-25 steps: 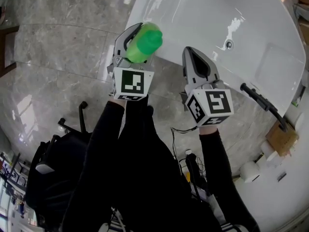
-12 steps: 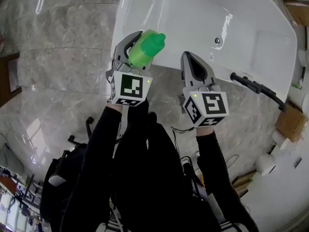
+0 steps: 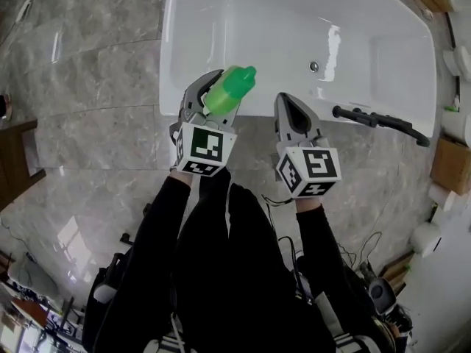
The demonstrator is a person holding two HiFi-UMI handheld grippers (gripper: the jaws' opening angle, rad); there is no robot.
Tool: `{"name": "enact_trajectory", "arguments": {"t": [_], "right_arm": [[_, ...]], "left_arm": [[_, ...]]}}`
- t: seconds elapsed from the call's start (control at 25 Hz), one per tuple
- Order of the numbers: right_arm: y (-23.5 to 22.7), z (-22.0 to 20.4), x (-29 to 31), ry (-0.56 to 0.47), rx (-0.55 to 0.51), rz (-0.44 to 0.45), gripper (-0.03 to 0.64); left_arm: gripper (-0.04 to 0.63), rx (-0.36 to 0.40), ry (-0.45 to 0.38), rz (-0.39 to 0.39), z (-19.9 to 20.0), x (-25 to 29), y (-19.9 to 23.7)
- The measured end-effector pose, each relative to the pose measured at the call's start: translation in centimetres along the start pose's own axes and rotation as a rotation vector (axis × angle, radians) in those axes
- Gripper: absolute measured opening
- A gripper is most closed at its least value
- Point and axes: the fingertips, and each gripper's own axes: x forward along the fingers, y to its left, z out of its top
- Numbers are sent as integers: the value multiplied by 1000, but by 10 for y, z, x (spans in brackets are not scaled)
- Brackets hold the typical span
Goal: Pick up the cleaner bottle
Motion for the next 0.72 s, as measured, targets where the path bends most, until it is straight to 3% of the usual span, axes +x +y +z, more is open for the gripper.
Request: {"name": "enact_trajectory", "arguments": {"t": [0.72], "right_arm": [[-55, 61, -53, -151, 14, -176, 2]], "left_arm": [[201, 49, -60, -169, 93, 23, -51]]}}
